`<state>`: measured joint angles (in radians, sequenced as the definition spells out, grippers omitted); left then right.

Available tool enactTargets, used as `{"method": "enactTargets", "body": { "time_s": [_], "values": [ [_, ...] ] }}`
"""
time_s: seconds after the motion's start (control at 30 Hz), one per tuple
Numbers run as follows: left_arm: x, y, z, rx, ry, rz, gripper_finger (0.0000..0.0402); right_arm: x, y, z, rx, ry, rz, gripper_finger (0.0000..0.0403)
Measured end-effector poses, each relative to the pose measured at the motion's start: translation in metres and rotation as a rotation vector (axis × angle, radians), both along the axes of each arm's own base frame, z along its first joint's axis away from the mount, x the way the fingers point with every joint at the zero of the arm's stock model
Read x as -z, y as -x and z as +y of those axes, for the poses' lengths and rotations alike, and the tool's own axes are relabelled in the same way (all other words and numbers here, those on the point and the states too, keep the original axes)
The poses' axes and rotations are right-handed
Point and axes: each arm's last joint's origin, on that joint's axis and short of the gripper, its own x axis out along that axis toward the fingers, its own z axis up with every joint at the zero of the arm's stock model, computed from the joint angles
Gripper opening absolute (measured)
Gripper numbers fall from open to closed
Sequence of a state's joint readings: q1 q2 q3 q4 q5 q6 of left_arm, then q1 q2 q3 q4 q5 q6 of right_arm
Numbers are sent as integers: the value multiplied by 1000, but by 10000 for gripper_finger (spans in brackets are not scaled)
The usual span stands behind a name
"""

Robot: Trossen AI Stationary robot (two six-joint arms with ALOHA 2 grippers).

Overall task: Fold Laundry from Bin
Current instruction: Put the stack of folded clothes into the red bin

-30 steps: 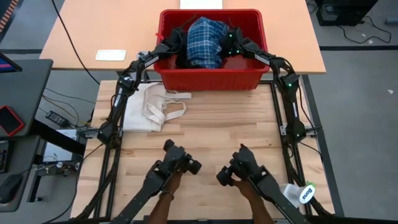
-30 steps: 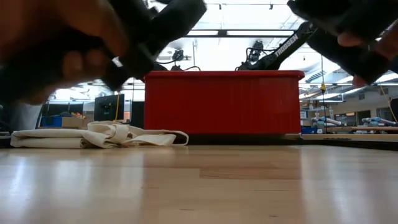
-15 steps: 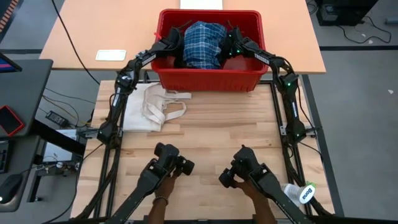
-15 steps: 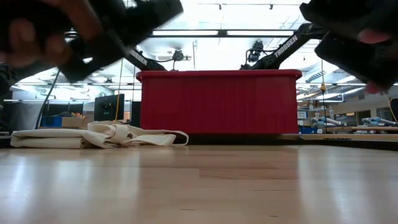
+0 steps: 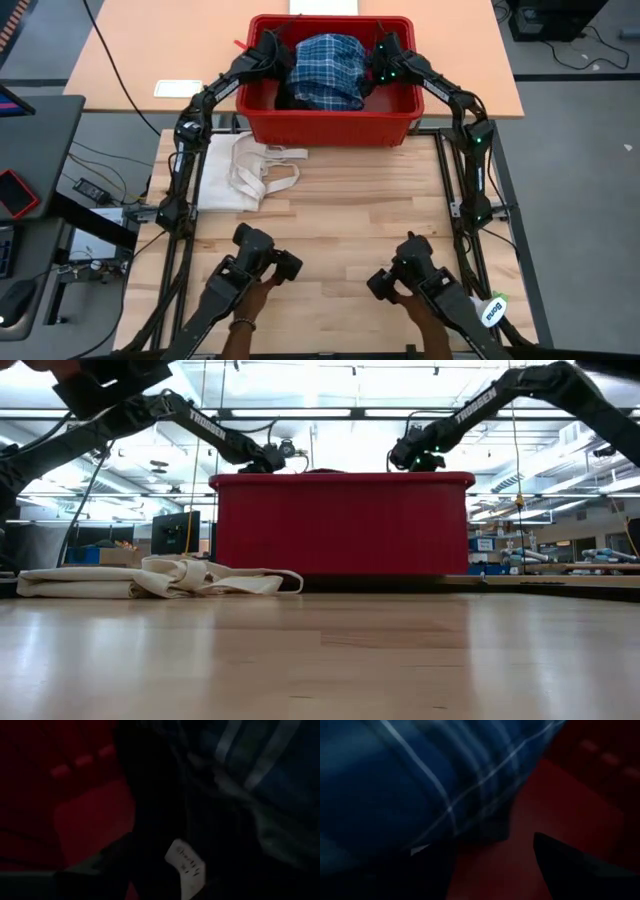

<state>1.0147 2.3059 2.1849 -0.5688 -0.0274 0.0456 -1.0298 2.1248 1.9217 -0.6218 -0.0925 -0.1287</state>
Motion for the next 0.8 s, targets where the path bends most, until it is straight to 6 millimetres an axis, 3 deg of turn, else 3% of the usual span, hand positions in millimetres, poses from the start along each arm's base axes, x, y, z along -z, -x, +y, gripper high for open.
{"method": "enactTargets", "body": {
  "time_s": [0.27,0.57,0.8],
  "values": [
    [-8,4,-5,69,-28,91,255,-23,15,4,66,58,36,268],
    [-5,8,-10,204,-92,393,245,-20,19,7,28,24,83,268],
    [-13,11,-18,174,-148,687,245,-27,22,2,48,73,62,268]
  ]
}}
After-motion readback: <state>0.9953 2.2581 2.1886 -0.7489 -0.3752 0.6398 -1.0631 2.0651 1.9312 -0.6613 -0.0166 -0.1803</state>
